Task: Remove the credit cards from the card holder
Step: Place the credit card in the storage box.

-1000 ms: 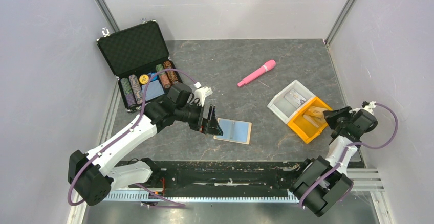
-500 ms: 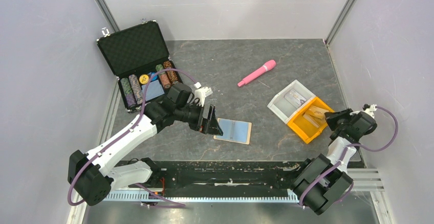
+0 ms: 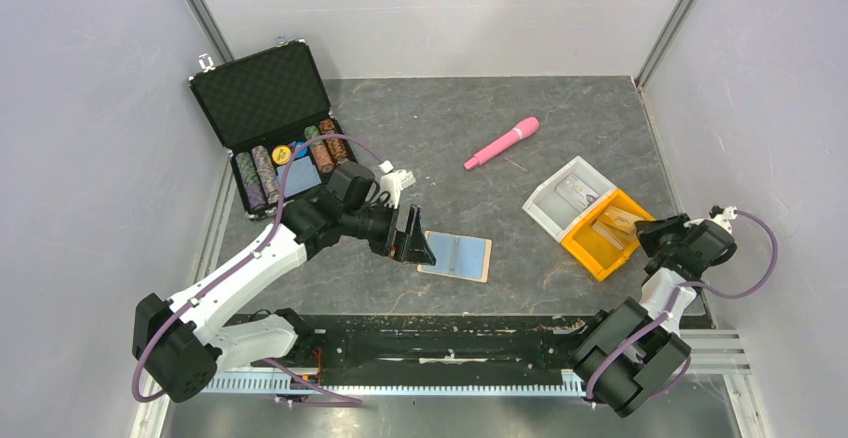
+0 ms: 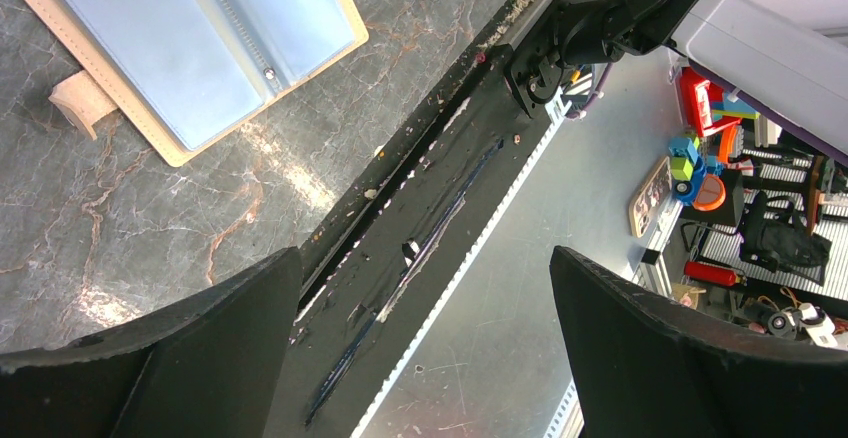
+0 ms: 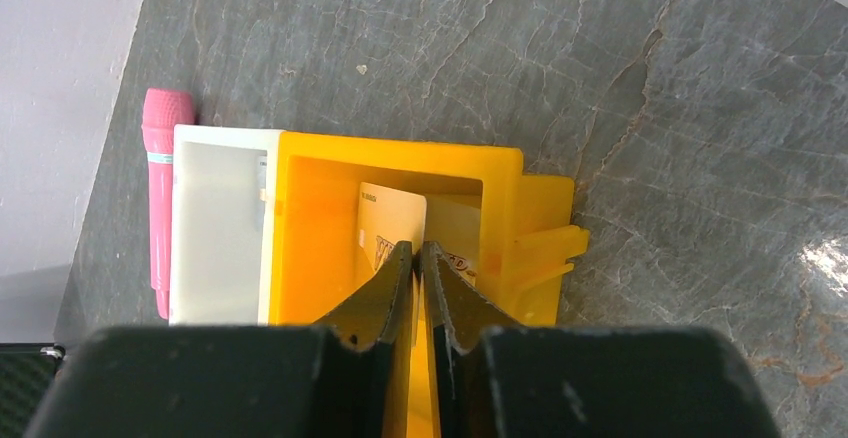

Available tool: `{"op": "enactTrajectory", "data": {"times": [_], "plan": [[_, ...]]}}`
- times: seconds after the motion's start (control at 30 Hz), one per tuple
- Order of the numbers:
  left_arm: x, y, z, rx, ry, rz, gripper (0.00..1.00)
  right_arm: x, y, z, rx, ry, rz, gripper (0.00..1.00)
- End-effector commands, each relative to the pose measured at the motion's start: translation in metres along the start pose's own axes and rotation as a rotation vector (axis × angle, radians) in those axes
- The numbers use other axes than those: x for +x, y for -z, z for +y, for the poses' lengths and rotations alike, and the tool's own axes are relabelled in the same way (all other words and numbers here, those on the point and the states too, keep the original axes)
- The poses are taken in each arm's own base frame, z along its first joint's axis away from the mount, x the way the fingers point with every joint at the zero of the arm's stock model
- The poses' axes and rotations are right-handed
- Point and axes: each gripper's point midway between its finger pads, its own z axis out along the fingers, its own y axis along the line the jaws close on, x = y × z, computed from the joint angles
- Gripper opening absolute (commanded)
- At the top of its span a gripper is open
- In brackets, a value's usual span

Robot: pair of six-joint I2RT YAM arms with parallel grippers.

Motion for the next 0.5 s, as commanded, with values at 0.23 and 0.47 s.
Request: {"op": "enactTrajectory", "data": {"times": [0.23,0.47], "plan": [[-0.004,0.001,-0.007,0.033,-0.056,-0.013,1.0,-0.018,0.0,-0.001,0.021,0.043,-0.053,0.18],[-0.007,0.002,0.007,-0.048,-0.051,-0.026,1.0,-0.045,0.012,0.011,0.041,0.071,-0.131,0.27]]}}
